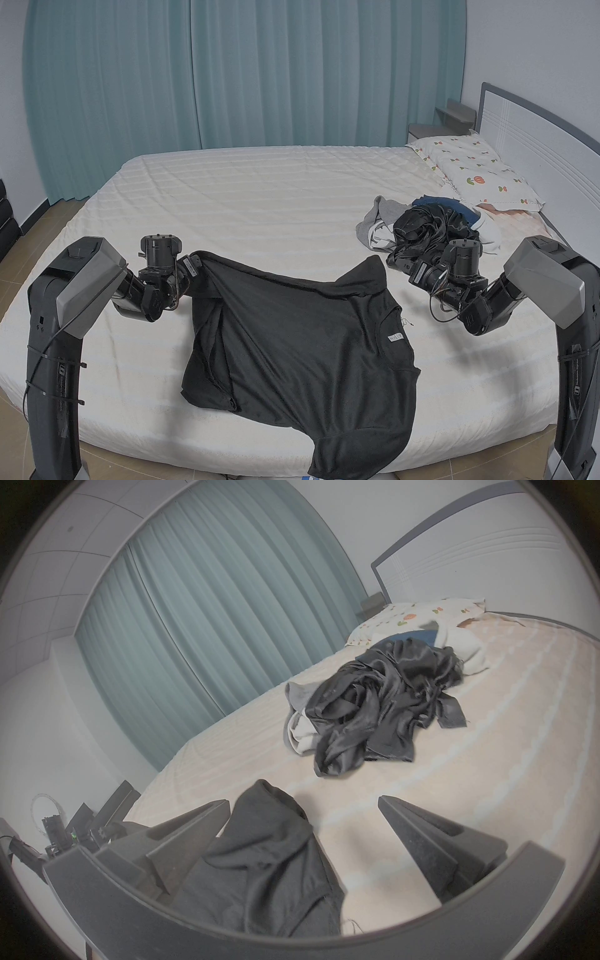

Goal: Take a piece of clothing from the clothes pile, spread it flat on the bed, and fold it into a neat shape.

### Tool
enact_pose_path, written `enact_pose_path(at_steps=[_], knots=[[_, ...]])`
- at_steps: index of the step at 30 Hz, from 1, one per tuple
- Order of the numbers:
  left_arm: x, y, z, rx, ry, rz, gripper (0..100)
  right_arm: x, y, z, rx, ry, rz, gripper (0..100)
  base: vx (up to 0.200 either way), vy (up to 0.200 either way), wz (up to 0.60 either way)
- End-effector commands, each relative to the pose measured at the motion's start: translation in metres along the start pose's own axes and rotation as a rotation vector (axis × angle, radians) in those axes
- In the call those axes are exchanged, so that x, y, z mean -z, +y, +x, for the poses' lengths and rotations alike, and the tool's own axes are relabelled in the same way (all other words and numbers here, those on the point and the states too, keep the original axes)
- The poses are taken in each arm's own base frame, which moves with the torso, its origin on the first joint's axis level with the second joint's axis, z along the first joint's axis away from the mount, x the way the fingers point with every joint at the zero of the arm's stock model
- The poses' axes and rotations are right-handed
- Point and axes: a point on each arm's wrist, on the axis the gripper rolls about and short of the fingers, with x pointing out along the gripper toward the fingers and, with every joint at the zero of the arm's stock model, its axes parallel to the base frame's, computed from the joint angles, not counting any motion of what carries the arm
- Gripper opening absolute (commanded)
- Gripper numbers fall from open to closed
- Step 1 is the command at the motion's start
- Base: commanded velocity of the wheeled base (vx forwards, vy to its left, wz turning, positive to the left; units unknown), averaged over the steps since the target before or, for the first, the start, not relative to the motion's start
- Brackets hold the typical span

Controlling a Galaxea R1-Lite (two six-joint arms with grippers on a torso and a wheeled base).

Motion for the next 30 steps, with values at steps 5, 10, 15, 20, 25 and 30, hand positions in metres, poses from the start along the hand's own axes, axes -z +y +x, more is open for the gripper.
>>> enact_pose_path(at_steps=[5,10,15,20,25,30], knots=[[-0.004,0.019,0.012,-0.037,-0.01,-0.008,100,0.029,-0.005,-0.001,0.011,0.089,0.04,100,0.0,0.0,0.0],[-0.012,0.036,0.015,-0.075,-0.019,-0.023,100,0.041,-0.007,0.003,-0.015,0.146,0.07,100,0.0,0.0,0.0],[-0.019,0.054,0.016,-0.111,-0.008,-0.036,100,0.053,-0.009,0.007,-0.035,0.189,0.073,100,0.0,0.0,0.0],[-0.011,0.062,0.009,-0.065,0.077,-0.034,100,0.06,-0.008,0.011,-0.059,0.212,0.073,100,0.0,0.0,0.0],[-0.005,0.063,0.002,-0.032,0.134,-0.033,100,0.068,0.002,0.017,-0.11,0.237,0.073,100,0.0,0.0,0.0],[0.007,0.068,-0.005,-0.066,0.223,-0.017,100,0.074,0.005,0.025,-0.113,0.247,0.069,0,0.0,0.0,0.0]])
